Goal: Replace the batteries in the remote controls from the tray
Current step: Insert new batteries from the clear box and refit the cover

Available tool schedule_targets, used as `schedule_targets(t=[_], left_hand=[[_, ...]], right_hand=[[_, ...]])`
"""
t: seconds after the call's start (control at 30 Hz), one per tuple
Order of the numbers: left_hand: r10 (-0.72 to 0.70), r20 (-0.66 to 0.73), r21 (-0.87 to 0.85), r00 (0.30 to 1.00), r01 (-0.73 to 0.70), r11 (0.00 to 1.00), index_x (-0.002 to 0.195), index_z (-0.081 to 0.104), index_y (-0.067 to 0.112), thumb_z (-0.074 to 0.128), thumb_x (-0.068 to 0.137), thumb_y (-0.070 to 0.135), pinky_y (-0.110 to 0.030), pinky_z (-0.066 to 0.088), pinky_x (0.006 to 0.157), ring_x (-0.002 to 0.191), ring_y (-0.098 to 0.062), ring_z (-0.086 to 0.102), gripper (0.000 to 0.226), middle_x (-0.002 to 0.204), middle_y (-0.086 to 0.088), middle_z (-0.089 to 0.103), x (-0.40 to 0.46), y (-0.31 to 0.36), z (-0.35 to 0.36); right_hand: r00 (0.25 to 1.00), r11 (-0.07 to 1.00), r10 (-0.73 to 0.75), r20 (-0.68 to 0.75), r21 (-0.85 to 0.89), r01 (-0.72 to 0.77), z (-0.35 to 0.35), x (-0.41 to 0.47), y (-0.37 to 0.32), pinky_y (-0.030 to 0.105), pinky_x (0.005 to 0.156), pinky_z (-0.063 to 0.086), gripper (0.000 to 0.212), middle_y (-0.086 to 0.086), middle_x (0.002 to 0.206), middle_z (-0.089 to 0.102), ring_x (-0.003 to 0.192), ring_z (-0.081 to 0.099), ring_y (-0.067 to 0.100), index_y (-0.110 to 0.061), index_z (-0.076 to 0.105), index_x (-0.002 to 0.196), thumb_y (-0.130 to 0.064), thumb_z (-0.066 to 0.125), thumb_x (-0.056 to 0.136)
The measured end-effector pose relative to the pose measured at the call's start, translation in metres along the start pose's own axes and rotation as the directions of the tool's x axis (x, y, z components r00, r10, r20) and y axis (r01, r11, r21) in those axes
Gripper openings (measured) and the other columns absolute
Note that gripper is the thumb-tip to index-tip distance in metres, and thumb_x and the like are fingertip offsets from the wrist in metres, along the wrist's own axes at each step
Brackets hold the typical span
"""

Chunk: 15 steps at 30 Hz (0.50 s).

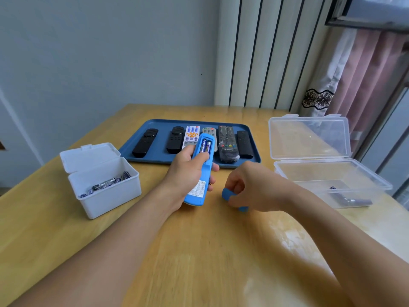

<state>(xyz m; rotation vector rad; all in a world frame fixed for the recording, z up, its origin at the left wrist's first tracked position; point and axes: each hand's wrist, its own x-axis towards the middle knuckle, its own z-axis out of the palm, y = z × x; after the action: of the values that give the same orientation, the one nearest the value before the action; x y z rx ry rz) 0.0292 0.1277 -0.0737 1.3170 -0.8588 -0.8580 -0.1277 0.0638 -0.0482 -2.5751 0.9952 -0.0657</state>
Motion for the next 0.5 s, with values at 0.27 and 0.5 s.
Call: schedule_targets(t=[0.27,0.5], left_hand=[[0.055,0.053,-0.032,0.997,-0.054,0.998,0.108,0.053,0.008,0.044,0.105,0.026,-0.033,0.048,0.047,0.055,-0.024,0.059,0.020,0.073,-0.007,0.063,-0.008,-0.003,0.014],[0.100,0.162,-0.087,0.982,-0.087,0.992,0.100,0.049,0.015,0.044,0.105,0.034,-0.038,0.051,0.057,0.066,-0.026,0.060,0.020,0.084,-0.012,0.059,-0.017,-0.002,0.023]], right_hand=[[0.988,0.132,0.141,-0.068,0.990,0.049,-0.008,0.002,-0.005,0.019,0.059,0.058,0.009,0.015,0.085,0.074,0.067,0.070,0.016,0.000,0.070,0.098,-0.005,0.064,0.093],[0.983,-0.043,0.179,-0.052,0.997,0.061,-0.003,0.005,-0.004,0.016,0.055,0.056,0.010,0.011,0.075,0.068,0.055,0.061,0.012,-0.006,0.059,0.093,-0.007,0.068,0.090]])
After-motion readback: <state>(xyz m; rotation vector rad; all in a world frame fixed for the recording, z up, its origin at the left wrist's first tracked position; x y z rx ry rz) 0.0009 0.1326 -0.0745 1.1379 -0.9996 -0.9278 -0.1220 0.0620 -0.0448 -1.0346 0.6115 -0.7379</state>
